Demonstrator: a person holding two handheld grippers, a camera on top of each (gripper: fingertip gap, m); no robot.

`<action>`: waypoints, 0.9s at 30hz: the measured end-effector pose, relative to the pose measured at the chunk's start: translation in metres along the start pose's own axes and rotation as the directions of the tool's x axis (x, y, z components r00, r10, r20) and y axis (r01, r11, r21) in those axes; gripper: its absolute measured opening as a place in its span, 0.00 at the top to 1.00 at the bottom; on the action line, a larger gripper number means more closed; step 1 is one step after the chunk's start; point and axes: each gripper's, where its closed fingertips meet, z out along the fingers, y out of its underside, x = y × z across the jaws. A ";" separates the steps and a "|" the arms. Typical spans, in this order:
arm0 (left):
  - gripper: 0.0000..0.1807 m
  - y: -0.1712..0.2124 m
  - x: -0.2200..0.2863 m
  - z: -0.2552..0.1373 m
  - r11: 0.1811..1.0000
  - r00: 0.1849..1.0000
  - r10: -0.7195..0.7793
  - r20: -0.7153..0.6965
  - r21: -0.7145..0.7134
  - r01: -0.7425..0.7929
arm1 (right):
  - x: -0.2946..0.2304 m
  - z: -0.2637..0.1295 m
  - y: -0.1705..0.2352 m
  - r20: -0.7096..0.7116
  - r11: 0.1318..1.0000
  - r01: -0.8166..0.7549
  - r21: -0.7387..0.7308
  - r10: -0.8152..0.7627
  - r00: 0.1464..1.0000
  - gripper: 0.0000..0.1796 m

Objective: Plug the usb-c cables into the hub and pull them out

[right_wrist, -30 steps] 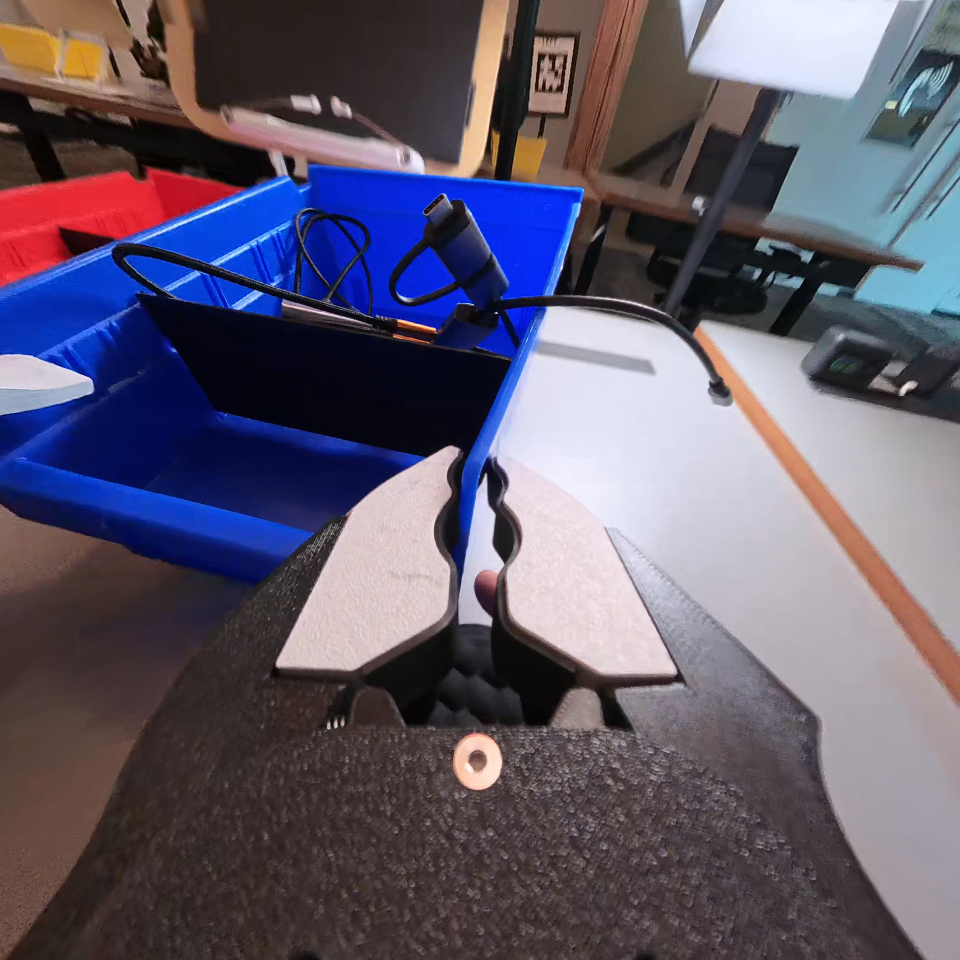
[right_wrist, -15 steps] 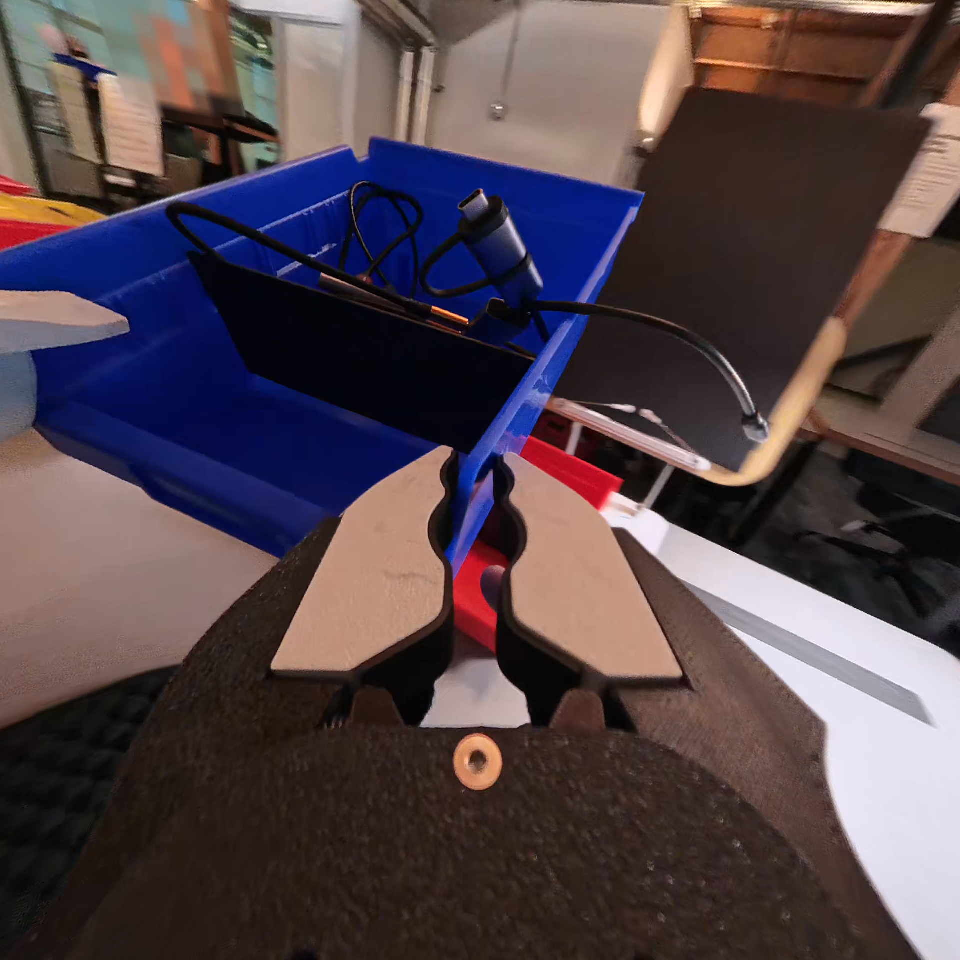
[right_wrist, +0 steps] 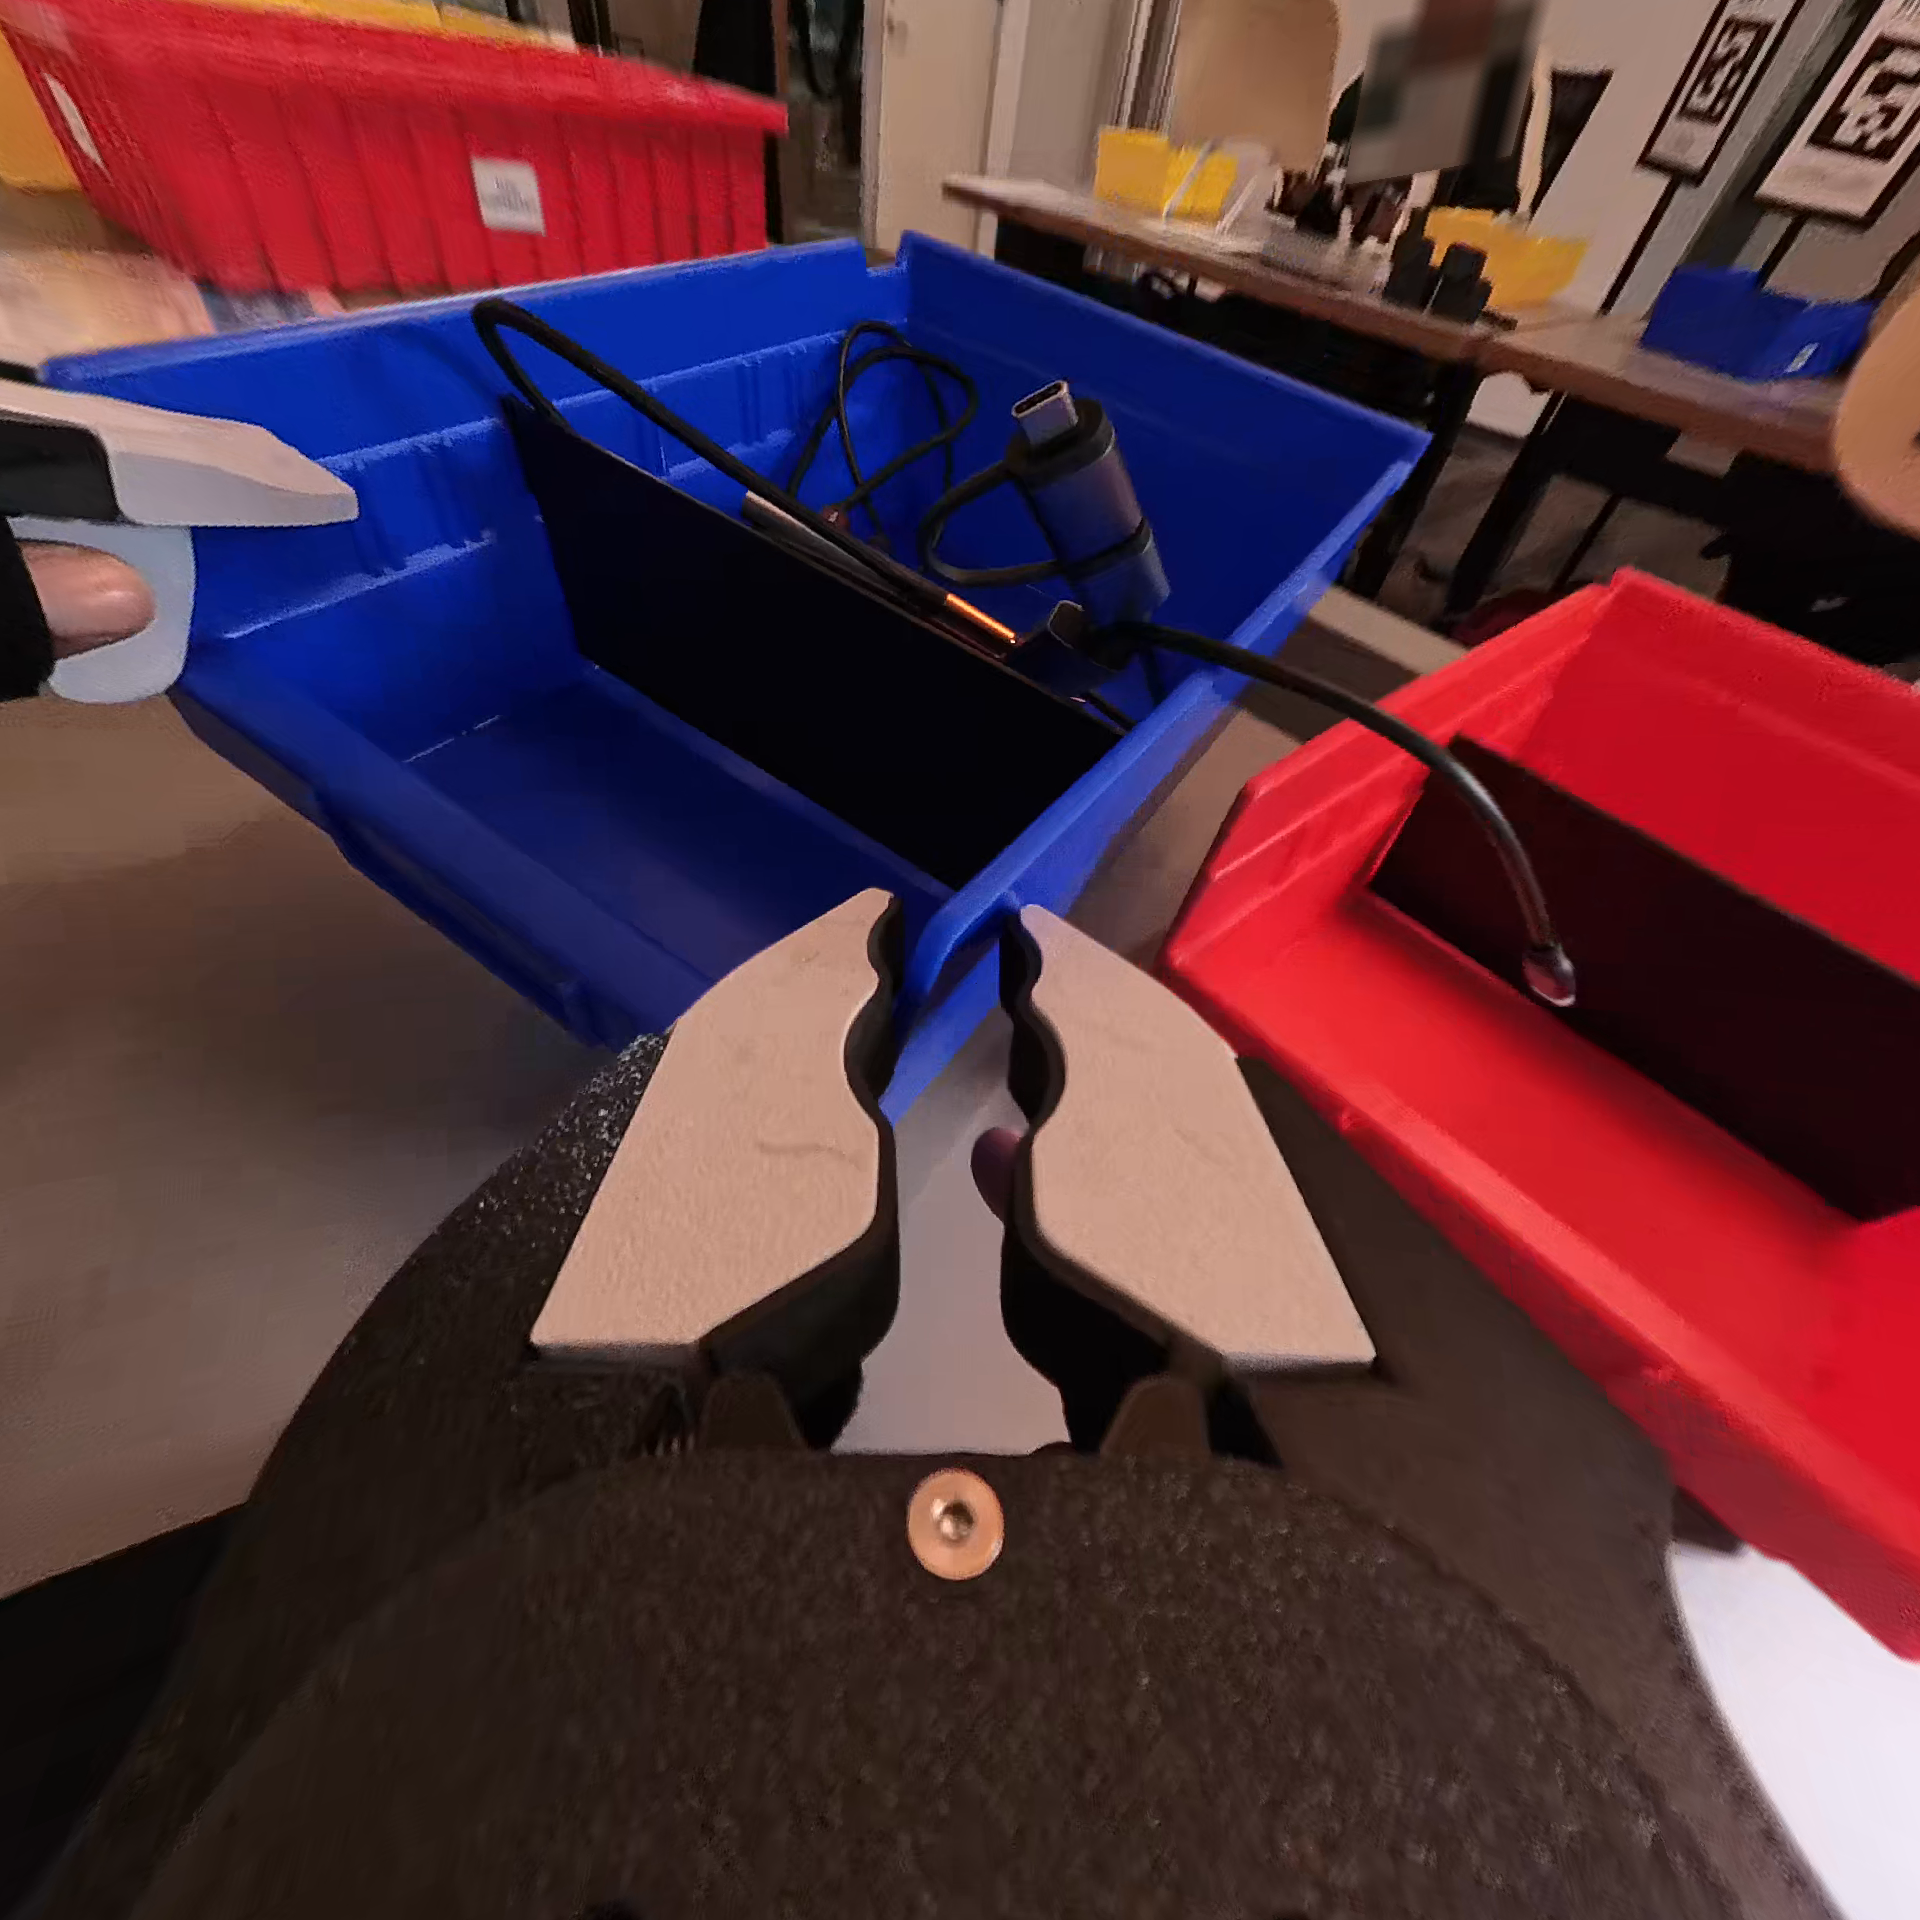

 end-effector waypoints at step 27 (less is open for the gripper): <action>0.75 0.113 0.131 0.027 0.320 0.231 0.607 -0.760 -0.032 -0.947 | 0.138 0.010 0.119 0.410 0.561 0.677 -0.477 -0.539 0.736 0.82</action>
